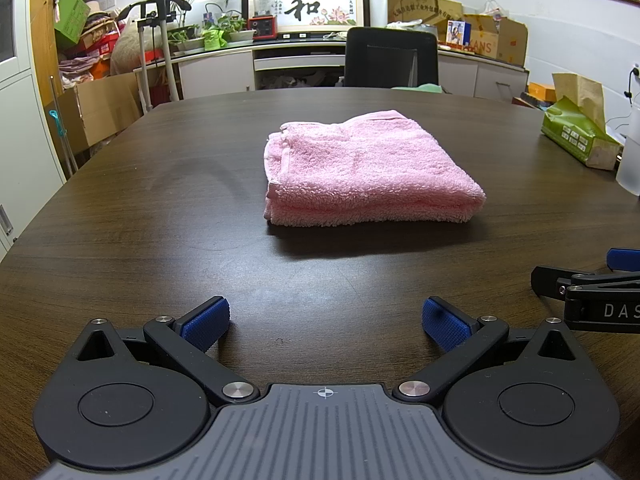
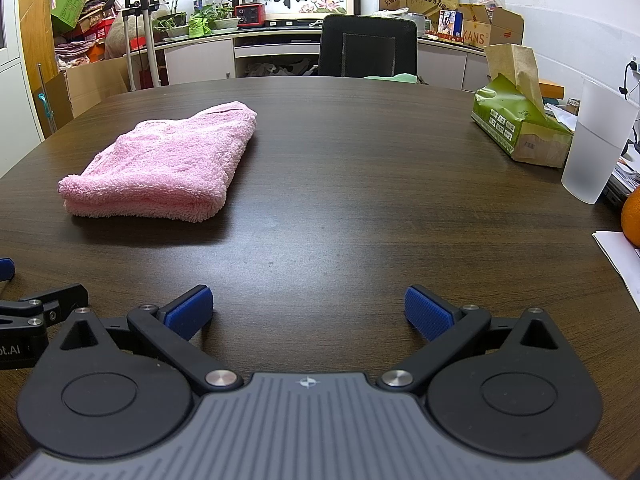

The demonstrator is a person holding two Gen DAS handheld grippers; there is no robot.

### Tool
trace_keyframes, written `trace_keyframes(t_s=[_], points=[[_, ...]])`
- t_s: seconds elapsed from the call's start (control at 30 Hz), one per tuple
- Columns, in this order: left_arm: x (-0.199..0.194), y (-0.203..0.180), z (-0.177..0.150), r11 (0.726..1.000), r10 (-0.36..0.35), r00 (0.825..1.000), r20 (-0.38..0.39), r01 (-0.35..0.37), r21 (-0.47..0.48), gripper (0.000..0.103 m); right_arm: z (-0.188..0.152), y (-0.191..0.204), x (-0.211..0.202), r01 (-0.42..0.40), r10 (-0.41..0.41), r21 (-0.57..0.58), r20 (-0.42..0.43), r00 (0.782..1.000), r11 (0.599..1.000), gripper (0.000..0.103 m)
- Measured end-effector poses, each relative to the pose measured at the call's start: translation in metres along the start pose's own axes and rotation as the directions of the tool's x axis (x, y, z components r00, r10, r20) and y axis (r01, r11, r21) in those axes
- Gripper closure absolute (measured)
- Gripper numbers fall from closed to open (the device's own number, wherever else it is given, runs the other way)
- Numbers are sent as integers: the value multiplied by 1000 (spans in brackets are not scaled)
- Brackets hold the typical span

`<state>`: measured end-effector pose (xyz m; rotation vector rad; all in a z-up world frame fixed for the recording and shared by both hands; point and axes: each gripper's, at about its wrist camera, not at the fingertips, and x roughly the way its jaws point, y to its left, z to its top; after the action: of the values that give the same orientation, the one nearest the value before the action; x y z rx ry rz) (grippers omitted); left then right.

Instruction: Fold towel

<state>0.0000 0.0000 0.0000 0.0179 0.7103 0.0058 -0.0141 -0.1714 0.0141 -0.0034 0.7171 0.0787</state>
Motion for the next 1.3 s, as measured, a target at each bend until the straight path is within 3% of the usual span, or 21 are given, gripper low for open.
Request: trace_keyframes(t_s=[1.07, 1.3], points=[[-1, 2, 1, 1000, -11, 1000, 2, 11, 6, 0, 0, 0, 0, 0, 0, 0, 0, 1000, 1000, 0], [-7, 29, 6, 999, 53, 999, 14, -53, -2, 0, 0, 0, 0, 0, 0, 0, 0, 1000, 1000, 0]])
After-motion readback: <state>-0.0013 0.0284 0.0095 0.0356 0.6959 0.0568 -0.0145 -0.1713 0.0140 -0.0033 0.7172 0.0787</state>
